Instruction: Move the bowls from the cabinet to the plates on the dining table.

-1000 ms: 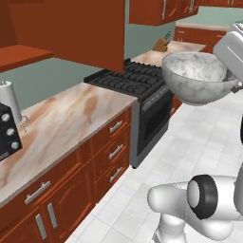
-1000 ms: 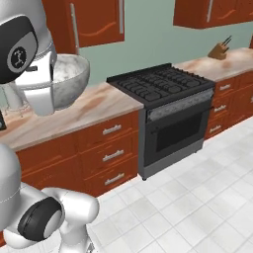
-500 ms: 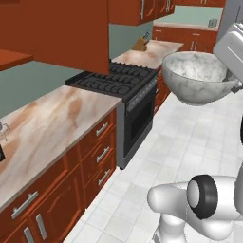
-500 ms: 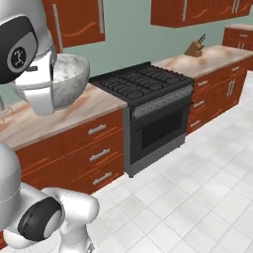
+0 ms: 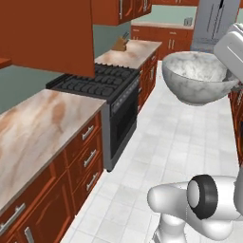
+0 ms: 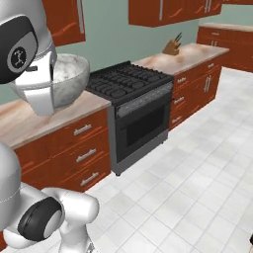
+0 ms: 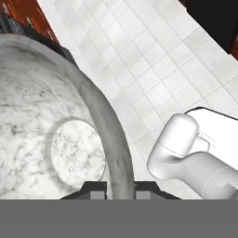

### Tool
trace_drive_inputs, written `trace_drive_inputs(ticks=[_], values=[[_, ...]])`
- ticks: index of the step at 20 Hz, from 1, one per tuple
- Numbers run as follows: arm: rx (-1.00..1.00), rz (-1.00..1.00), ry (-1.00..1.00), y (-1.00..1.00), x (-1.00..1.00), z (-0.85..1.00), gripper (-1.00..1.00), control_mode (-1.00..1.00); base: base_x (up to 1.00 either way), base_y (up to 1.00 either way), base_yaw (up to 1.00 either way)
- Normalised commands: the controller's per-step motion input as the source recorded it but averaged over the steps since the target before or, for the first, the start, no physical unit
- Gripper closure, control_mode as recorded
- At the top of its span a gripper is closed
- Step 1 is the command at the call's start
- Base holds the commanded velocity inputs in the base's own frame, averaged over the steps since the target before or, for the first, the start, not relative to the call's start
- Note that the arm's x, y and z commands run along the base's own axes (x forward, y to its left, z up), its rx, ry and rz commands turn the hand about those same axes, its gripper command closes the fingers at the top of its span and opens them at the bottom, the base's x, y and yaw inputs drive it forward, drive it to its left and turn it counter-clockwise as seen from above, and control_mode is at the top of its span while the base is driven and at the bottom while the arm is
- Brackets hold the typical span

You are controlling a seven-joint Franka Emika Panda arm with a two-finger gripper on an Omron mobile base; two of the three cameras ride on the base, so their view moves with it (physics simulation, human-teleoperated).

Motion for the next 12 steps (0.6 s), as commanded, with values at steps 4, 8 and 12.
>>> trace_drive_inputs(ticks=[4, 8, 12], values=[[0.00, 0.00, 0.00, 0.00, 0.00, 0.00, 1.00, 1.00, 0.00, 0.00, -0.25], [0.00, 0.00, 0.00, 0.00, 0.00, 0.00, 1.00, 1.00, 0.00, 0.00, -0.25], [0.00, 0.00, 0.00, 0.00, 0.00, 0.00, 1.00, 1.00, 0.00, 0.00, -0.25]])
